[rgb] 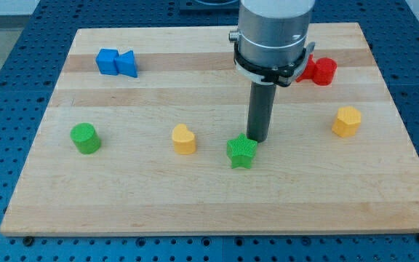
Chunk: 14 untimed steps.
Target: Slide the green circle below the yellow heart
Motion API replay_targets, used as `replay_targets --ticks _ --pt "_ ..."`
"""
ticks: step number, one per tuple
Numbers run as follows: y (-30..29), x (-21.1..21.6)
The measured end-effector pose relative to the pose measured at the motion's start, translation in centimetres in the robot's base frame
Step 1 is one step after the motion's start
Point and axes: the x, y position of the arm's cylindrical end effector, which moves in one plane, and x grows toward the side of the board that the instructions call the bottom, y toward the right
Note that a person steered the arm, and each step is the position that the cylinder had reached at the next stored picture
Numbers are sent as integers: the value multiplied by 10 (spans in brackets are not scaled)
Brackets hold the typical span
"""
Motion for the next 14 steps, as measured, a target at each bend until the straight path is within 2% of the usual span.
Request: replay_targets --ticks 2,3,4,5,6,7,8,9,10,11,12,13,14 --pt "-52 46" --pt "-49 17" --pt "-42 -31" --pt "-97 -59" --pt "-184 -67" --pt "-269 -52" --pt "-280 -2" --pt "-258 29" --pt "-278 17" --pt "-333 -3" --pt "-360 39" --pt "-329 77" --pt "-256 82"
